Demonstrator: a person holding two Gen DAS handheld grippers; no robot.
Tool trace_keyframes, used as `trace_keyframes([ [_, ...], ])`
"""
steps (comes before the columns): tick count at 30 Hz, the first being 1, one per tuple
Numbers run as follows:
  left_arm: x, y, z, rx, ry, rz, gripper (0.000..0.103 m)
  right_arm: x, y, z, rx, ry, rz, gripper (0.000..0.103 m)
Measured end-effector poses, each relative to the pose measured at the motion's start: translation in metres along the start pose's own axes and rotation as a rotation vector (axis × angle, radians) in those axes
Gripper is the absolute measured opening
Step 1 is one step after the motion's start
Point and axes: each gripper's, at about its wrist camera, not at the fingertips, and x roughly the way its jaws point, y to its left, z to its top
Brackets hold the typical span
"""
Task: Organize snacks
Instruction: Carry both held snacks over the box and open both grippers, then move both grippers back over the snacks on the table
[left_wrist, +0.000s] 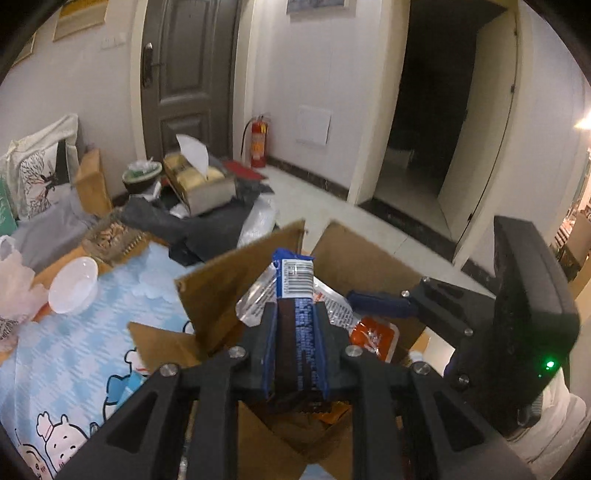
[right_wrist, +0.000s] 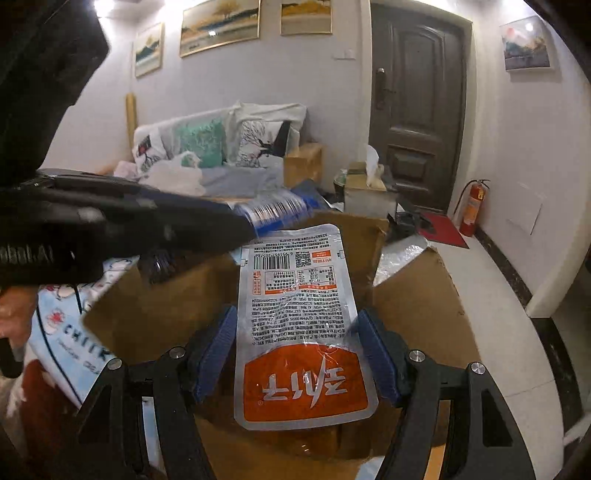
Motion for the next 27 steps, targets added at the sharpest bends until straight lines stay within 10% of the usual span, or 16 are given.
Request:
trace_keyframes([
  [3, 0.017, -0.001, 0.003, -0.004, 0.029, -0.008, 0.025, 0.011, -0.006, -0.006, 0.014, 0.036, 0.010, 0.065],
  [7, 0.005, 0.000, 0.001, -0.024, -0.012, -0.041, 0.064, 0.011, -0.006, -0.011, 0.021, 0.047, 0.013, 0.066],
  [17, -0.088, 0.045, -0.017, -0.063, -0.164, 0.029, 0.078, -0.028, 0.025, 0.012, 0.002, -0.071, 0.037, 0.093],
  [27, -0.190, 0.141, -0.104, -0.185, -0.222, 0.256, 0.084, -0.047, 0.157, 0.047, -0.193, -0.132, 0.215, 0.103],
])
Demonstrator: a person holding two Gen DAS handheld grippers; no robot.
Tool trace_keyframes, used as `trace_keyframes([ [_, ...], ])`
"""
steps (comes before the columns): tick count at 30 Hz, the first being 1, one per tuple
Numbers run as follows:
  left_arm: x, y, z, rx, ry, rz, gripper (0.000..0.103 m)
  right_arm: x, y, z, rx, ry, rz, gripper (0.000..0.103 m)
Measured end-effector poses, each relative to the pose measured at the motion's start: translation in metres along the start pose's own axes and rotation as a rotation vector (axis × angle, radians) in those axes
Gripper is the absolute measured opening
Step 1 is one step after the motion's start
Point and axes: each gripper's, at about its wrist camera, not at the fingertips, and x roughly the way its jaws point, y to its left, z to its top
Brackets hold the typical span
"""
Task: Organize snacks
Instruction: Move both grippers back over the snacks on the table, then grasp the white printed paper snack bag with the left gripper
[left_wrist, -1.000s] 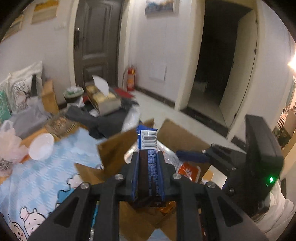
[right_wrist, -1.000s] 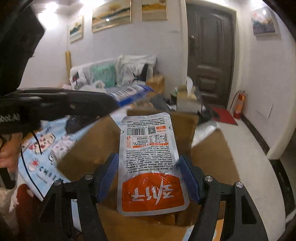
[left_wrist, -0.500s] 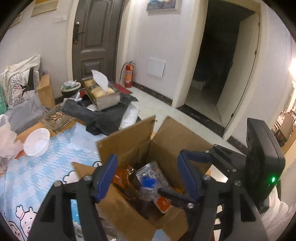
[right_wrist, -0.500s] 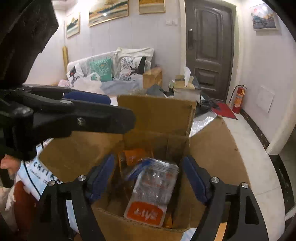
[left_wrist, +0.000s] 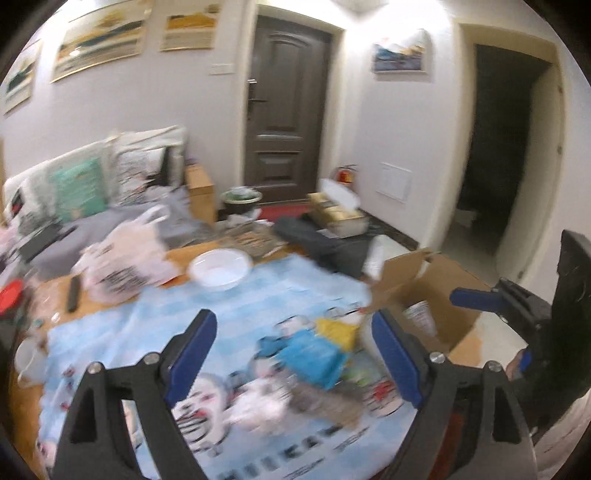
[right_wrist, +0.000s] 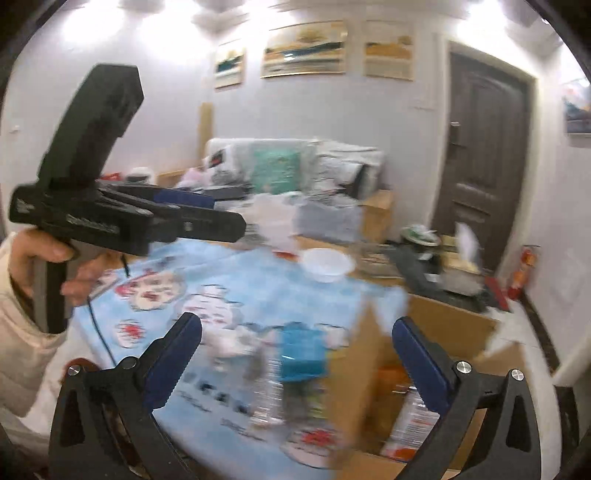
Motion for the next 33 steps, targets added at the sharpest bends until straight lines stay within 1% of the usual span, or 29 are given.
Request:
trace_keyframes([
  [4, -0.010, 0.050, -0.035, -0.062, 0.024, 0.038, 0.084, 0.030, 0.038, 0.013, 0.002, 0.033, 0.088, 0.103],
  [7, -0.004, 0.079, -0.064, -0.101, 0.057, 0.043, 0.084, 0.063, 0.066, 0.013, -0.009, 0.094, 0.078, 0.103],
  [9, 0.005, 0.096, -0.081, -0.129, 0.084, 0.035, 0.084, 0.090, 0.079, 0.005, -0.004, 0.155, 0.097, 0.103],
  [12, 0.023, 0.112, -0.101, -0.169, 0.124, 0.016, 0.084, 0.129, 0.084, -0.015, 0.043, 0.250, 0.128, 0.102],
  [15, 0.045, 0.123, -0.118, -0.216, 0.167, -0.024, 0.084, 0.165, 0.082, -0.038, 0.077, 0.323, 0.131, 0.101],
  [17, 0.058, 0.124, -0.124, -0.240, 0.185, -0.058, 0.084, 0.187, 0.078, -0.051, 0.103, 0.363, 0.122, 0.101],
  [20, 0.081, 0.121, -0.129, -0.267, 0.215, -0.130, 0.084, 0.211, 0.068, -0.065, 0.138, 0.401, 0.128, 0.101],
  [22, 0.100, 0.115, -0.130, -0.278, 0.240, -0.182, 0.084, 0.226, 0.061, -0.073, 0.154, 0.415, 0.135, 0.095],
  [24, 0.119, 0.109, -0.130, -0.292, 0.265, -0.231, 0.083, 0.232, 0.055, -0.076, 0.162, 0.417, 0.157, 0.092],
  [25, 0.126, 0.107, -0.130, -0.297, 0.274, -0.247, 0.082, 0.235, 0.053, -0.077, 0.166, 0.418, 0.171, 0.089],
  [27, 0.143, 0.101, -0.132, -0.304, 0.302, -0.287, 0.073, 0.242, 0.052, -0.079, 0.166, 0.408, 0.202, 0.084],
  [28, 0.149, 0.099, -0.133, -0.307, 0.315, -0.301, 0.065, 0.243, 0.053, -0.079, 0.152, 0.400, 0.202, 0.083],
  [29, 0.156, 0.098, -0.135, -0.313, 0.330, -0.315, 0.062, 0.244, 0.055, -0.078, 0.138, 0.399, 0.200, 0.083],
  [30, 0.162, 0.097, -0.137, -0.328, 0.339, -0.334, 0.061, 0.247, 0.057, -0.078, 0.123, 0.399, 0.202, 0.083],
  [33, 0.167, 0.097, -0.139, -0.345, 0.342, -0.348, 0.060, 0.248, 0.059, -0.079, 0.097, 0.391, 0.194, 0.077],
])
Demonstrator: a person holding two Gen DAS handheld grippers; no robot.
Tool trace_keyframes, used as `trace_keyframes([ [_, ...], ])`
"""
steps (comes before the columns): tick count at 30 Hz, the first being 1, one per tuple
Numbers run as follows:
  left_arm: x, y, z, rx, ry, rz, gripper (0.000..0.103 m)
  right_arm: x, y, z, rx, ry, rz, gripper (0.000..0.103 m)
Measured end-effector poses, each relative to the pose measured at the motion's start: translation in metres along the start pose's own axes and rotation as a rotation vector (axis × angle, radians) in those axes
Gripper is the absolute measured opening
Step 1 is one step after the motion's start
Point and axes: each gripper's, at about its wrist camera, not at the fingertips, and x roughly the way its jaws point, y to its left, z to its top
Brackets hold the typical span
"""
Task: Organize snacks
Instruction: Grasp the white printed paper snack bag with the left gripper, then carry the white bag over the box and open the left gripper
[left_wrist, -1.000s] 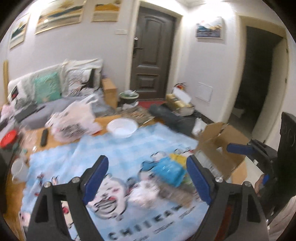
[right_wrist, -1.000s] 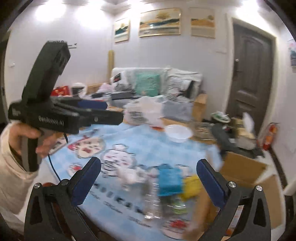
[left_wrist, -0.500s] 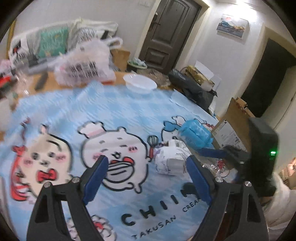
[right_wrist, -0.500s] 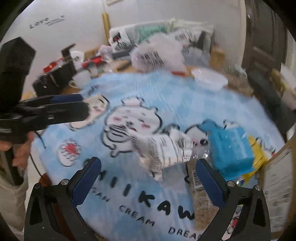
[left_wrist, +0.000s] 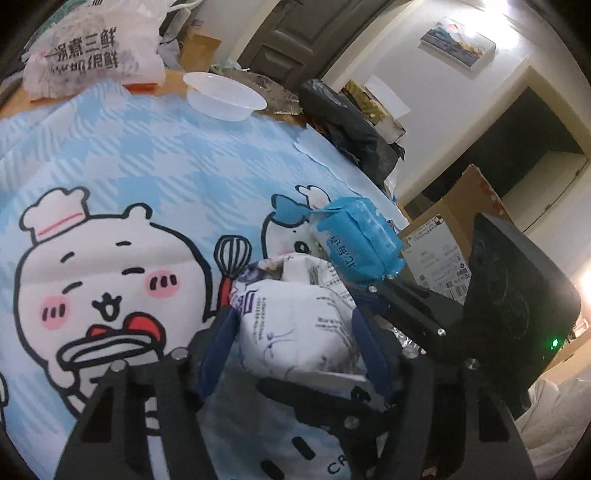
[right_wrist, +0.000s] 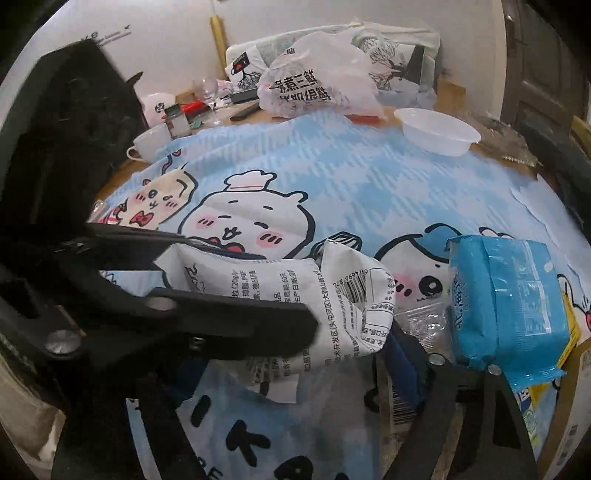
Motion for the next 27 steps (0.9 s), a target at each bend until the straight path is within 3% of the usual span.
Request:
trace_keyframes([
  [9, -0.010, -0.016, -0.002, 0.041, -0.018, 0.066, 0.044, -0.009, 0.005, -0.002, -0.025, -0.031, -0.005, 0.053],
  [14, -0.037, -0.035, -0.004, 0.077, -0.064, 0.087, 0.042, -0.029, 0.013, -0.001, -0.023, -0.066, 0.008, 0.050],
  [20, -0.086, -0.085, -0.002, 0.167, -0.152, 0.119, 0.042, -0.077, 0.033, 0.007, -0.050, -0.164, 0.000, 0.050],
  [27, -0.122, -0.174, 0.005, 0.321, -0.229, 0.146, 0.042, -0.162, 0.044, 0.008, -0.073, -0.321, -0.037, 0.050],
])
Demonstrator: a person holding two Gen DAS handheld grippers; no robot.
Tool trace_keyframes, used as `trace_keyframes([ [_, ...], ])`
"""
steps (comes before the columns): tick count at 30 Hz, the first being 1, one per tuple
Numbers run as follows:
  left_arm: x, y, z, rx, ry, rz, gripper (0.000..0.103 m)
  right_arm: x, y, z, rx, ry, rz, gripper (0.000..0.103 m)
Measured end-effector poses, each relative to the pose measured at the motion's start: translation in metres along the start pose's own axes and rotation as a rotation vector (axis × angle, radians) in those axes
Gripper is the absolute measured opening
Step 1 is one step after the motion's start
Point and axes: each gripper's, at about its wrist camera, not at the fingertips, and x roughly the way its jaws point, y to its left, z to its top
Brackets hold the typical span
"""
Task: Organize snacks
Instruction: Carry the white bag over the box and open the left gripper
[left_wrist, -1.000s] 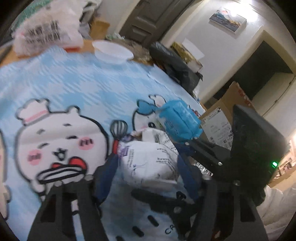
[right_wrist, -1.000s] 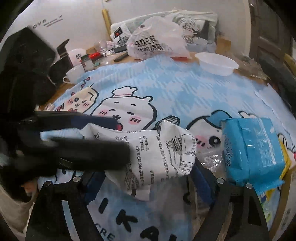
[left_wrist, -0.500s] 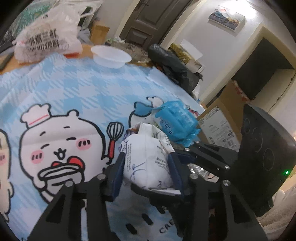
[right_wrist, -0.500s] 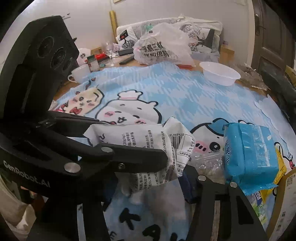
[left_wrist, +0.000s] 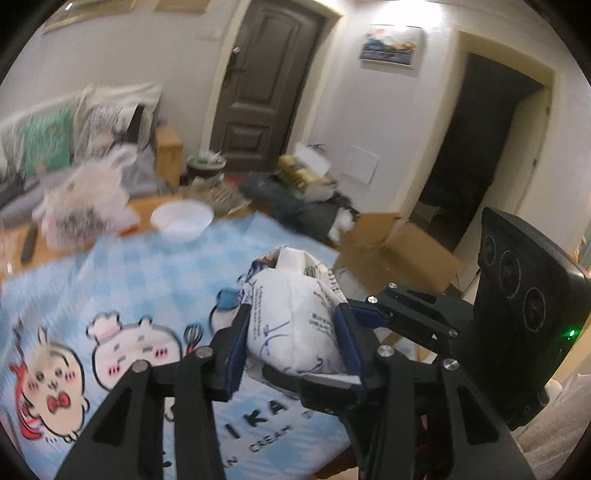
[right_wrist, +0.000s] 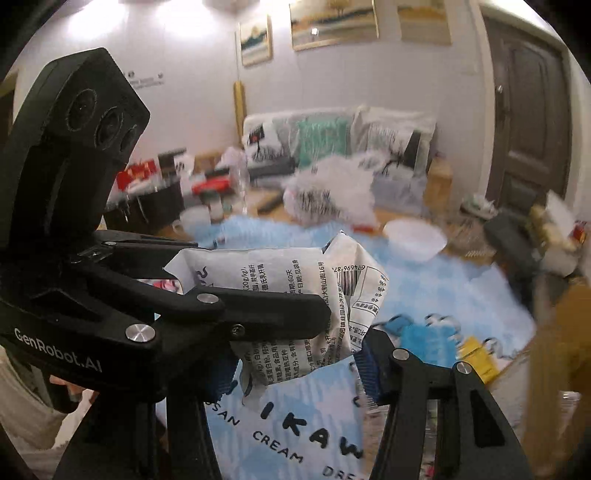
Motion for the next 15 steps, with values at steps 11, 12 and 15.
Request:
trace_keyframes([
  [11, 0.050, -0.113, 0.051, 0.187, 0.027, -0.073, 0.042, -0.110, -0.060, -0.009, 0.077, -0.156, -0.126, 0.050],
  [12, 0.061, -0.122, 0.055, 0.200, 0.041, -0.085, 0.042, -0.116, -0.071, -0.013, 0.095, -0.160, -0.139, 0.050],
  [15, 0.091, -0.141, 0.060, 0.216, 0.082, -0.116, 0.042, -0.130, -0.099, -0.026, 0.147, -0.163, -0.178, 0.050],
])
